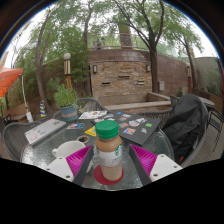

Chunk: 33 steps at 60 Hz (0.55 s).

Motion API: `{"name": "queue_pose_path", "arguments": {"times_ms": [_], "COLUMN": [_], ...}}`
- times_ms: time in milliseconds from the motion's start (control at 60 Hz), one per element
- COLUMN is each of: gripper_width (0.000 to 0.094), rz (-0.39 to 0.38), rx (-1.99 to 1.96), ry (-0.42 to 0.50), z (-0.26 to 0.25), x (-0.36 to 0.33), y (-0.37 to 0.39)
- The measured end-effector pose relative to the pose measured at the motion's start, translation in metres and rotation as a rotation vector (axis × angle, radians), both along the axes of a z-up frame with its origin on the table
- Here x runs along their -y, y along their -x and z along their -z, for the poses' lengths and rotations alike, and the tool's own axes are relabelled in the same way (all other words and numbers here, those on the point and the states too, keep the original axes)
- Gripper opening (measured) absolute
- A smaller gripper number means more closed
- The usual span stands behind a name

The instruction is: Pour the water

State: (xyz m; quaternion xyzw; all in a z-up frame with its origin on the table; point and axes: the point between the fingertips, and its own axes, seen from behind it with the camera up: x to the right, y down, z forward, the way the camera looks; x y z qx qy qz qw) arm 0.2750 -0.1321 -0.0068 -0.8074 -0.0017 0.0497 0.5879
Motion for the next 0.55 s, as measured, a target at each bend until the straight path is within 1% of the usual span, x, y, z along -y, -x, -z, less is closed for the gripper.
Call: {"name": "queue_pose_path", "arguments": {"times_ms": [150, 283, 383, 550], "gripper_width": [0.0826, 0.0828, 0.0828, 0.0825], "rz": [0.060, 0.103, 0.109, 0.118], "rx": [-0.008, 0.006, 0.014, 0.069], "ry": [0.027, 0.054, 0.072, 0.143], "z": [-0.024, -0.054, -0.080, -0.109], "x": [0.044, 0.100, 0.149, 0.232], "y": [-0.003, 0.009, 0.036, 0.087]}}
